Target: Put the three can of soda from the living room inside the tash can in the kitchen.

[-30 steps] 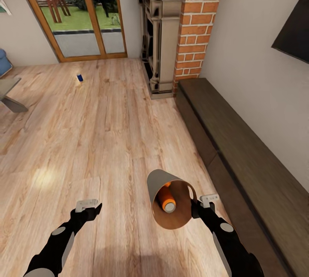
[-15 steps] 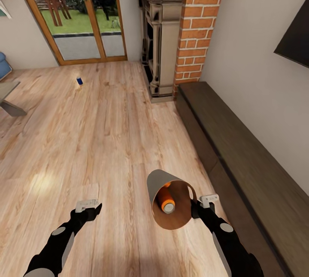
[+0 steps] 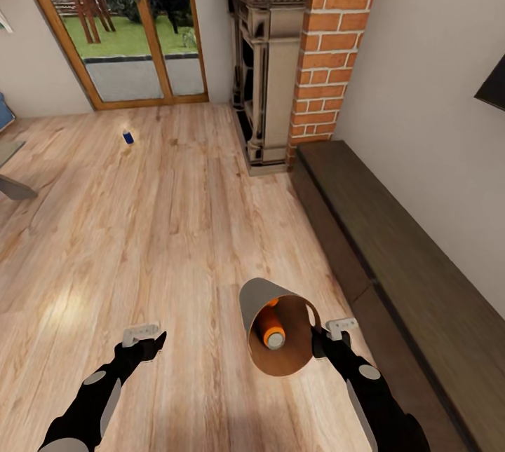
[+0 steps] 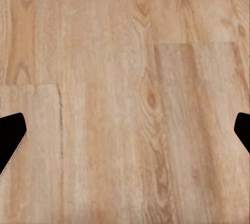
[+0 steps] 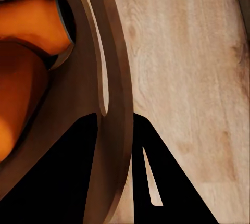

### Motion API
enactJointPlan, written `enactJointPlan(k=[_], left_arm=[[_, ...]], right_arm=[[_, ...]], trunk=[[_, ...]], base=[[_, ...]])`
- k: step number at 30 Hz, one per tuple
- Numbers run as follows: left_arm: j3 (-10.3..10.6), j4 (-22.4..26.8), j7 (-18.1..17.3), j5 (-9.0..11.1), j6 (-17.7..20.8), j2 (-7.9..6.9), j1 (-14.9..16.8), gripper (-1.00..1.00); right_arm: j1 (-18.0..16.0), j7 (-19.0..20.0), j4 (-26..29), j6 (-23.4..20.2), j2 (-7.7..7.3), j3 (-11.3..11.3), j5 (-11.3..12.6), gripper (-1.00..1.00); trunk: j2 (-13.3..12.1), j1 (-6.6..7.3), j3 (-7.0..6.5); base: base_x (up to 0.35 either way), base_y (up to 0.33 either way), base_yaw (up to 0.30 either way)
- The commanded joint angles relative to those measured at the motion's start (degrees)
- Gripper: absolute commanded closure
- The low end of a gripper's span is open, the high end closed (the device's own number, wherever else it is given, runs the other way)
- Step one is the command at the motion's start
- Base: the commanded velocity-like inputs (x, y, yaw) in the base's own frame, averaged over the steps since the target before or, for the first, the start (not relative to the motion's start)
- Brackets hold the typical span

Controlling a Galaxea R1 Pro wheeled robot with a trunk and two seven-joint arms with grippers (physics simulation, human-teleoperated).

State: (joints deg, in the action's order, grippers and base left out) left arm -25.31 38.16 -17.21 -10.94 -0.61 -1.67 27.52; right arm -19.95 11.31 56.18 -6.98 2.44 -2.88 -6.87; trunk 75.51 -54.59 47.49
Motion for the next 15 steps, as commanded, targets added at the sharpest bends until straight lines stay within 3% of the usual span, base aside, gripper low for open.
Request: enactJointPlan(k=[1,6,15], left_arm=[[0.0,0.0,0.0,0.0,0.0,0.0,0.0,-1.0],[0.0,0.0,-0.2,0.1,-0.1,0.0,0.0,-1.0],[0.0,0.0,-0.1,0.1,-0.1,0.0,0.0,-1.0]], right_arm=[[0.0,0.4,0.1,0.0,0.02,0.1,0.5,1.0],[0.0,0.3,-0.3,-0.1,0.02,0.3,0.5,1.0],[0.0,0.3,-1.0,0.0,0.02,0.4,0.5,1.0]], trunk=[[0.0,0.0,-0.01],[0.0,0.0,-0.05],[0.0,0.0,-0.25]], base=[[0.306,0.132,0.042],[0.291,0.152,0.144],[0.271,0.182,0.233]])
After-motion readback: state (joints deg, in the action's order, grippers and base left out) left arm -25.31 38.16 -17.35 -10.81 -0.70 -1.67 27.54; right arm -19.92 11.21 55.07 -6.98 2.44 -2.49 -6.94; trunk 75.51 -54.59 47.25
